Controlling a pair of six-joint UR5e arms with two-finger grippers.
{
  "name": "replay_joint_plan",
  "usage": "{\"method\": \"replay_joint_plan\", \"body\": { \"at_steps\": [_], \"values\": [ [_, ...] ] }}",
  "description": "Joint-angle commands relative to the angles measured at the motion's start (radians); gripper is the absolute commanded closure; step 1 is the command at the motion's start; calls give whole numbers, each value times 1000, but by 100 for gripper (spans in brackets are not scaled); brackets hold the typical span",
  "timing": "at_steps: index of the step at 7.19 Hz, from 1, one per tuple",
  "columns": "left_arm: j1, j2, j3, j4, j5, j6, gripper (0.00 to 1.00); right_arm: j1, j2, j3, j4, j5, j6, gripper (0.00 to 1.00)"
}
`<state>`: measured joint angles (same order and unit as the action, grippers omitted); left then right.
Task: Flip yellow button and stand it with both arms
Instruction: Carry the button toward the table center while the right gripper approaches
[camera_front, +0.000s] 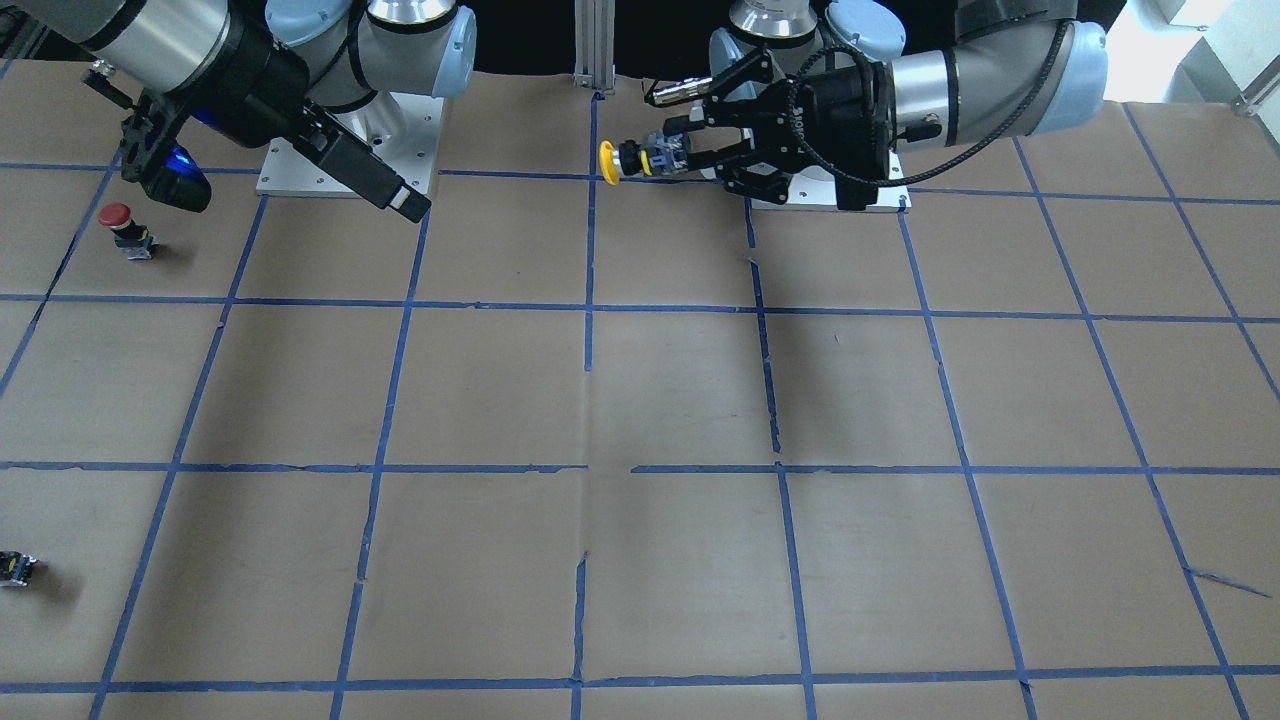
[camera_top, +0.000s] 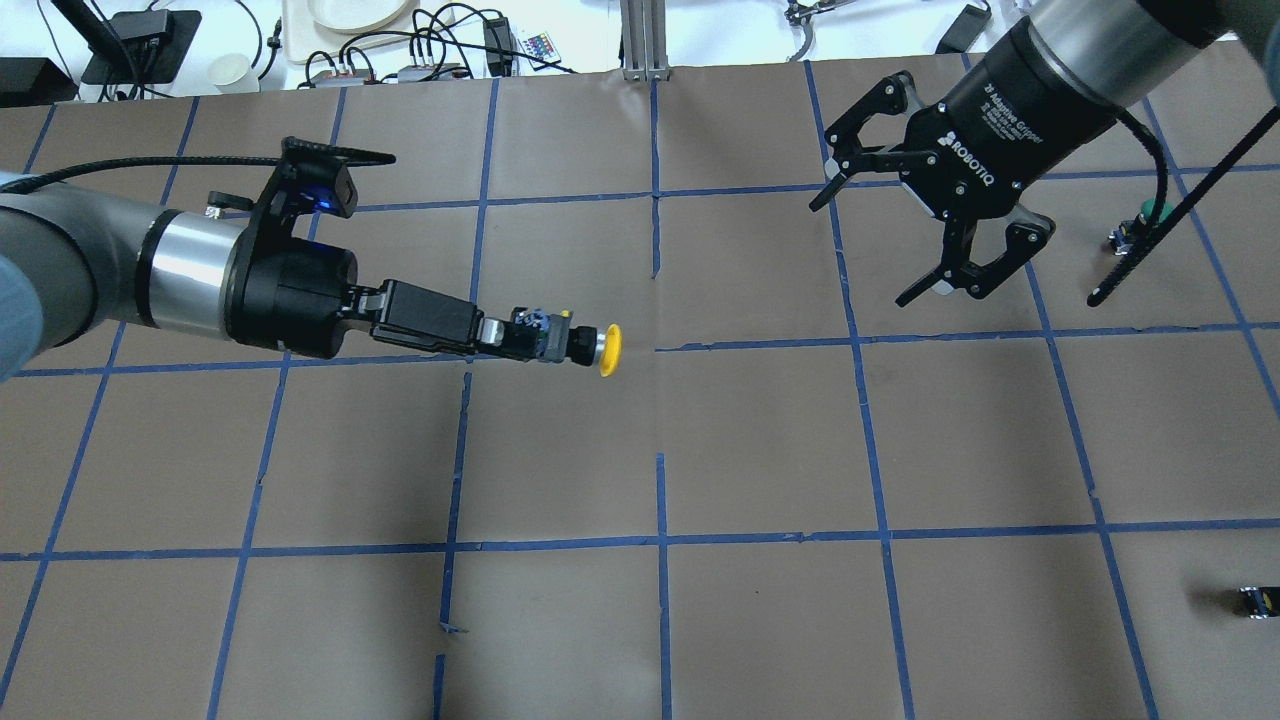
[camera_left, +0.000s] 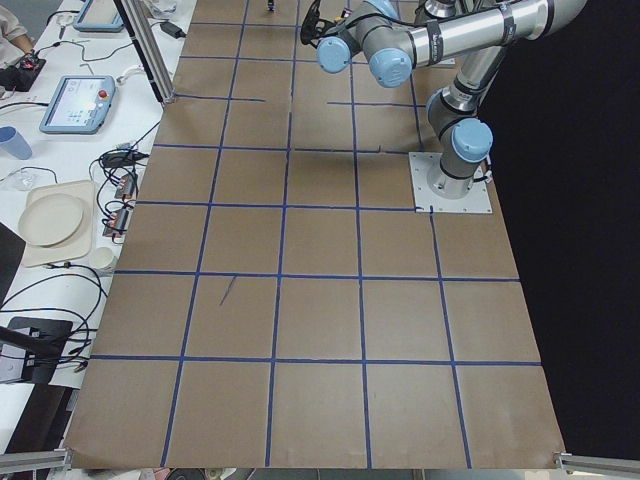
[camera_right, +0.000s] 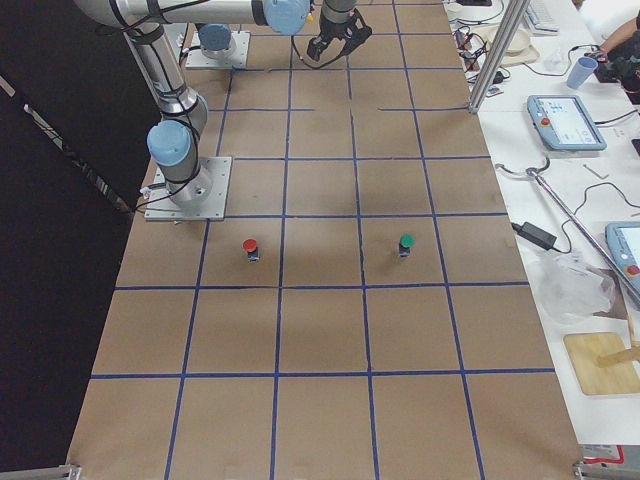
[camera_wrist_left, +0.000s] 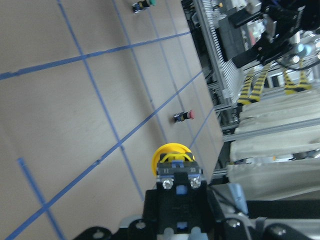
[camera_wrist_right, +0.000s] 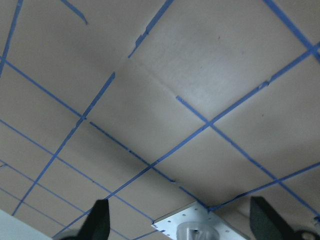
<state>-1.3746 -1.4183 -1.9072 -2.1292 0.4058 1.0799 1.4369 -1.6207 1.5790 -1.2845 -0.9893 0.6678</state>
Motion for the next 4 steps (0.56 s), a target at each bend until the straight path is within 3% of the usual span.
{"method": "replay_joint_plan", "body": {
  "at_steps": [1, 2, 3, 4],
  "values": [
    [-98, -13, -16, -63, -262, -2, 85, -93, -1, 1, 172, 193, -2, 0],
    [-106, 4, -44, -102, -341, -2, 86, -98, 1, 13, 227, 252, -4, 0],
    [-113, -5, -58, -118, -410, 0, 86, -104, -1, 12, 300, 367, 1, 0],
    [-150, -7, -69, -117, -462, 0, 86, -104, -2, 13, 347, 400, 0, 0]
  ]
}}
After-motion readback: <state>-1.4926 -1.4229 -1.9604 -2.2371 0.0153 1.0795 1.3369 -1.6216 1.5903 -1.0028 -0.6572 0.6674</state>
